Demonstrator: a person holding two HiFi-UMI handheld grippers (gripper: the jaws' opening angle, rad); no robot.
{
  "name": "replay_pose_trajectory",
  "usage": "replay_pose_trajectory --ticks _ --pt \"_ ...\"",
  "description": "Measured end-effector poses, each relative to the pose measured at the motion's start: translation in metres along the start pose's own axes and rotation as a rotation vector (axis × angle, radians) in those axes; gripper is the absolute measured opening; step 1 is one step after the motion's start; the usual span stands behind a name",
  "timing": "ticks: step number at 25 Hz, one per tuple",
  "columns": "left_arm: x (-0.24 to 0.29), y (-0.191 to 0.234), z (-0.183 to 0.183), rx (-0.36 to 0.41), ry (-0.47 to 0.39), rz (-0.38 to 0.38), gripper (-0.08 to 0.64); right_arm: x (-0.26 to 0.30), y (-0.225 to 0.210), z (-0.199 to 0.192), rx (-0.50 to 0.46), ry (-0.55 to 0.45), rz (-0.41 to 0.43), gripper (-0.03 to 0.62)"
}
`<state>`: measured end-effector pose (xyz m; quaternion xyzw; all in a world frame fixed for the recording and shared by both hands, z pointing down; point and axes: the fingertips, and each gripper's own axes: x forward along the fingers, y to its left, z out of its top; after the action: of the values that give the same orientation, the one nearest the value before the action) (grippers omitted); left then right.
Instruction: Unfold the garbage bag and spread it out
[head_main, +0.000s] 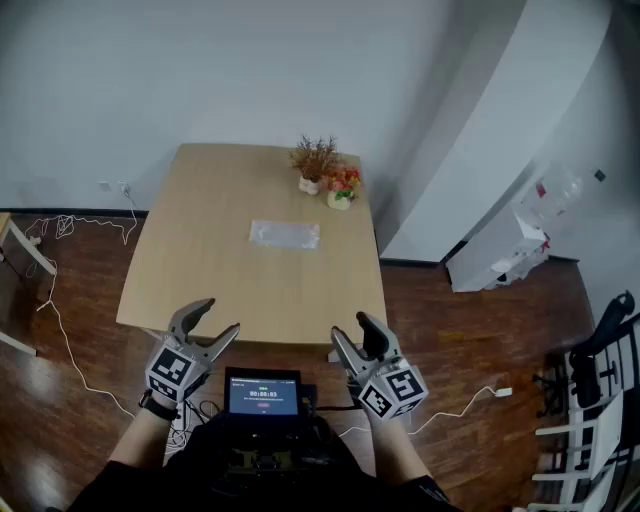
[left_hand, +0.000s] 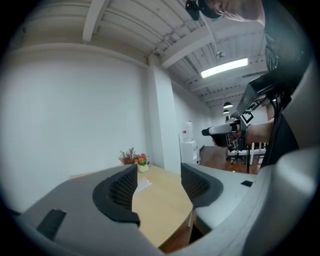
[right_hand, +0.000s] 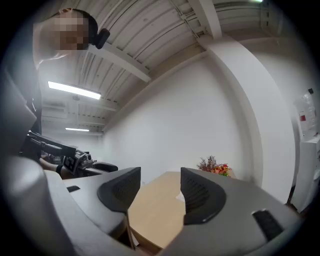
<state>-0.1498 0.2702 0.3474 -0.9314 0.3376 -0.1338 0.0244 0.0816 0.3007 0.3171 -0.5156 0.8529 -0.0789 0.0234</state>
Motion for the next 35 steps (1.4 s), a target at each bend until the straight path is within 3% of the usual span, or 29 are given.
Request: replay_pose_trajectory --ticks 14,24,35 --pt "0.039 0.005 -0.002 0.005 0.023 -0.010 0.272 0.023 -0.028 -0.001 -0.002 0.003 0.019 0.268" --pt "0.100 0.069 -0.006 -0.006 0.022 -0.048 0.267 0.093 -0.063 0.009 -0.011 0.013 -0.011 0.262" --pt "0.183 0.150 -0.014 0.008 0.027 -0.162 0.264 0.194 -0.099 0.024 -0.023 0.004 -0.087 0.249"
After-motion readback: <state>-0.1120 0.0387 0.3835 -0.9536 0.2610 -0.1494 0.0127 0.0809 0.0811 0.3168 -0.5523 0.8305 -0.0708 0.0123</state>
